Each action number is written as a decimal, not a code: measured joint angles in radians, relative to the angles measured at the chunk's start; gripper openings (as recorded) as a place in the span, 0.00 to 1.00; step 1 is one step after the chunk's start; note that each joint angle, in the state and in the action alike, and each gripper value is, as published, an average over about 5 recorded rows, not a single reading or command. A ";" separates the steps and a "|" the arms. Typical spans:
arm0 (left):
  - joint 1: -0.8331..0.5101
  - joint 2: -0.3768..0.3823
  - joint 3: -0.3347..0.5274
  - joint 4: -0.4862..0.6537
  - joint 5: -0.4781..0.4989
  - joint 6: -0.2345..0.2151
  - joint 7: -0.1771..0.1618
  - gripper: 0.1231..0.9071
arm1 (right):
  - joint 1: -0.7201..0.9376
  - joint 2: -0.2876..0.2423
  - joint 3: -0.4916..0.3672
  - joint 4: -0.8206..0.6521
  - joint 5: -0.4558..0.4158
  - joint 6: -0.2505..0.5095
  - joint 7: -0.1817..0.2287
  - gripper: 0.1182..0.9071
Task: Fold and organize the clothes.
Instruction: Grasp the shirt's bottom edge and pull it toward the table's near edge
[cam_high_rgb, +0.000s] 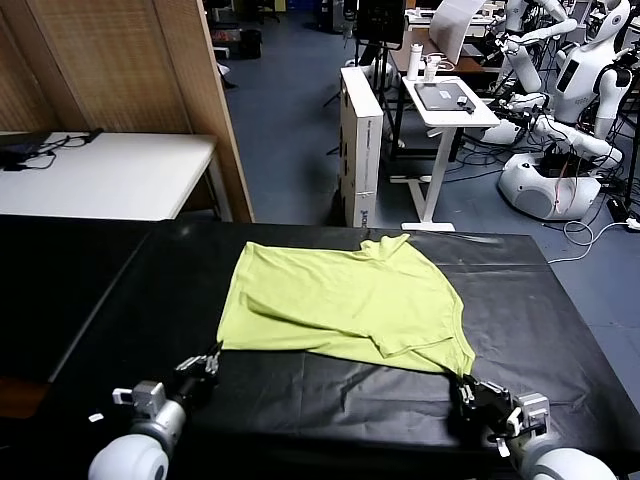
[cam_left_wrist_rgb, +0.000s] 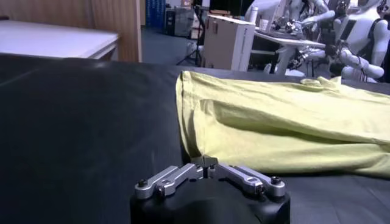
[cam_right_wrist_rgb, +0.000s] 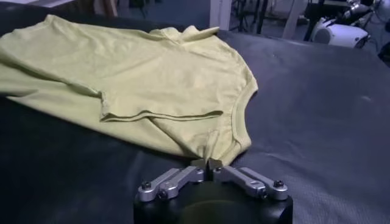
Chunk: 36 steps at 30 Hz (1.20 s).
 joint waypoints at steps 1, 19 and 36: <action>0.013 0.000 -0.006 -0.008 0.002 0.000 0.000 0.03 | -0.002 -0.012 0.003 0.003 0.010 -0.008 0.004 0.03; 0.255 -0.038 -0.127 -0.135 0.016 -0.006 0.002 0.03 | -0.092 -0.131 0.040 0.072 0.084 -0.062 0.026 0.03; 0.330 -0.038 -0.182 -0.192 0.013 0.041 -0.018 0.74 | -0.190 -0.115 0.089 0.172 0.070 -0.062 0.027 0.90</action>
